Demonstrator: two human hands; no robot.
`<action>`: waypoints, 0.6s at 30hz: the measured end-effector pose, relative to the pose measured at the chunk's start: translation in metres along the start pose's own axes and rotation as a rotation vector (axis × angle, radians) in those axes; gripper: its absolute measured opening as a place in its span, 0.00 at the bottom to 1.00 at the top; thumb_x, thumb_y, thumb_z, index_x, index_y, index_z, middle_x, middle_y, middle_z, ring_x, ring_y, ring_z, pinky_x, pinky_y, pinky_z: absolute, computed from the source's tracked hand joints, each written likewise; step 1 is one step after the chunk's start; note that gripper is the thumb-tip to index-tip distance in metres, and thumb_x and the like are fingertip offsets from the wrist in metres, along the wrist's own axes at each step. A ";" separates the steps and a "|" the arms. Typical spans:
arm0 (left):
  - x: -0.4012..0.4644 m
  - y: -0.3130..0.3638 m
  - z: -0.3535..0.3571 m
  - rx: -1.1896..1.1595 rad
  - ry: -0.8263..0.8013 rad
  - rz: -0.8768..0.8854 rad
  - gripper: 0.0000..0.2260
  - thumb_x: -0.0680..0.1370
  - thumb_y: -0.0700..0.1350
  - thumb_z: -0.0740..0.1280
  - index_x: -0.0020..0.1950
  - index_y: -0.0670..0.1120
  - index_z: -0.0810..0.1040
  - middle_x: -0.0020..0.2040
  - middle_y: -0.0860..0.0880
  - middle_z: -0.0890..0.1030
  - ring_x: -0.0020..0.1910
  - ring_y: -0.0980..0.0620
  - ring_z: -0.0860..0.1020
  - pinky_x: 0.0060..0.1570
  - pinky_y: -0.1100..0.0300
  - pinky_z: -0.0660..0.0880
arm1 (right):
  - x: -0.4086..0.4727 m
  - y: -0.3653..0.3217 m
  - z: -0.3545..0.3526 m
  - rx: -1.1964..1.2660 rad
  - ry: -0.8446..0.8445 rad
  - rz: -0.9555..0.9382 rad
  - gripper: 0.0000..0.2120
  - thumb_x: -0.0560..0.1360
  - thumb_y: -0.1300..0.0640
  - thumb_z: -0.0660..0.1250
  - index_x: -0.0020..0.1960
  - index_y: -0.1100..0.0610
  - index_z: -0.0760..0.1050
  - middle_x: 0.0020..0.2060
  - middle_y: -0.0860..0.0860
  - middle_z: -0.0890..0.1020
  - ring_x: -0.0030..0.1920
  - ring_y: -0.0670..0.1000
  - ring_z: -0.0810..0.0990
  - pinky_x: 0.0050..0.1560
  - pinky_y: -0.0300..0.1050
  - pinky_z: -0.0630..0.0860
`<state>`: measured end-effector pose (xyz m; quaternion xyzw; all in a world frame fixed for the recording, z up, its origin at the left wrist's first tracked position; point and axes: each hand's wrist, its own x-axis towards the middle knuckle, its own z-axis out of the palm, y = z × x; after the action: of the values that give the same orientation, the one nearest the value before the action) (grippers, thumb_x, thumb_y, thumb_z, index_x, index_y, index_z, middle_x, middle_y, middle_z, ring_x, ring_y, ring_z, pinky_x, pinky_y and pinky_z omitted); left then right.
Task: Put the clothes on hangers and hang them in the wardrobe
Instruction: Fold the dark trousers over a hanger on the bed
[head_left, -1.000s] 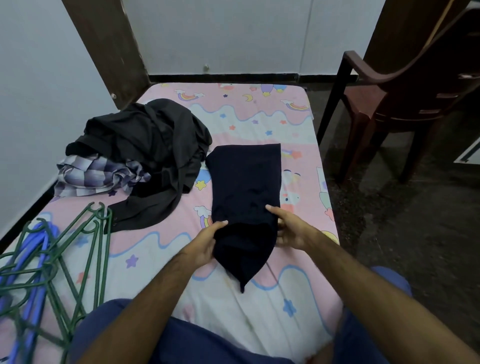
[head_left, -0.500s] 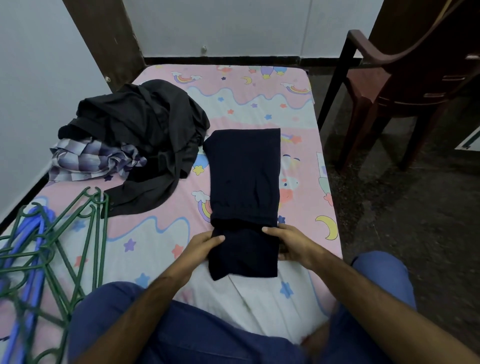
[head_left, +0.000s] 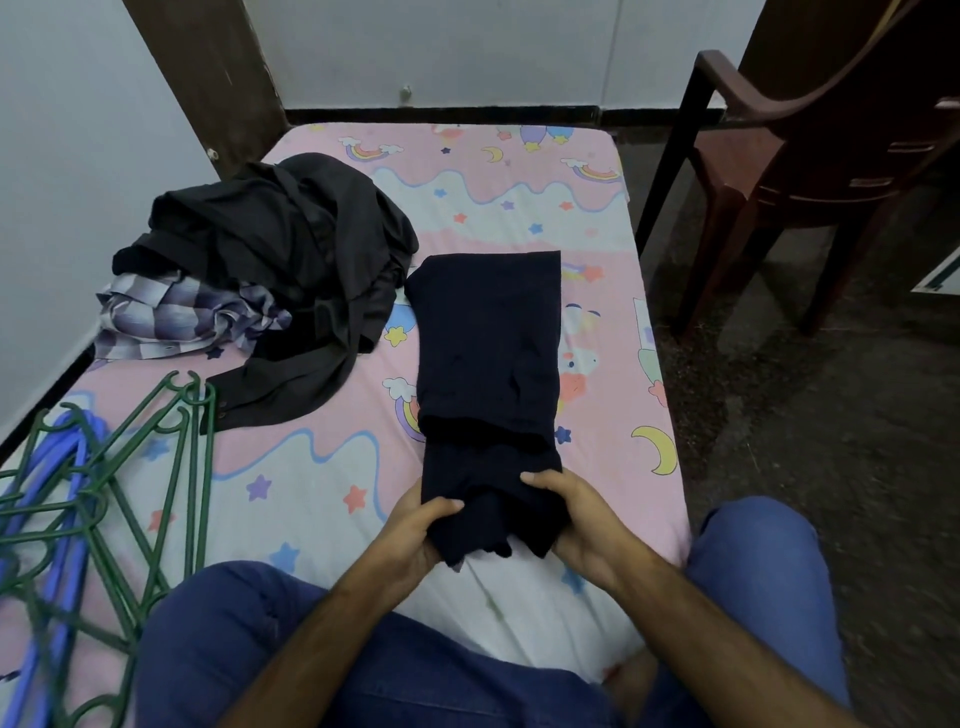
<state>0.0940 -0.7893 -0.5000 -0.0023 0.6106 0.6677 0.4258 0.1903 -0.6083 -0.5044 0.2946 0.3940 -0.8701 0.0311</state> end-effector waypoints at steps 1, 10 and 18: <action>-0.001 0.001 -0.001 0.095 0.016 0.023 0.16 0.80 0.33 0.62 0.65 0.47 0.74 0.55 0.46 0.84 0.51 0.45 0.83 0.39 0.56 0.80 | -0.002 0.002 0.002 -0.013 0.008 -0.002 0.14 0.77 0.62 0.68 0.63 0.61 0.79 0.56 0.58 0.85 0.54 0.57 0.85 0.50 0.50 0.81; -0.016 0.002 -0.017 -0.024 0.053 -0.121 0.14 0.81 0.36 0.61 0.66 0.39 0.75 0.60 0.39 0.82 0.56 0.39 0.82 0.43 0.45 0.81 | -0.020 0.024 -0.003 -0.437 0.034 0.183 0.11 0.80 0.62 0.67 0.62 0.58 0.78 0.50 0.55 0.87 0.45 0.55 0.87 0.42 0.48 0.83; -0.028 0.051 0.022 -0.350 -0.048 -0.018 0.15 0.80 0.36 0.59 0.65 0.39 0.76 0.59 0.41 0.83 0.55 0.45 0.83 0.51 0.48 0.82 | -0.007 -0.001 -0.006 -0.068 0.124 0.163 0.27 0.81 0.38 0.61 0.64 0.61 0.77 0.52 0.58 0.86 0.50 0.57 0.86 0.49 0.51 0.82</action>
<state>0.0938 -0.7810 -0.4381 -0.0660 0.4745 0.7600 0.4392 0.1987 -0.6047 -0.5036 0.3777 0.3992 -0.8308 0.0875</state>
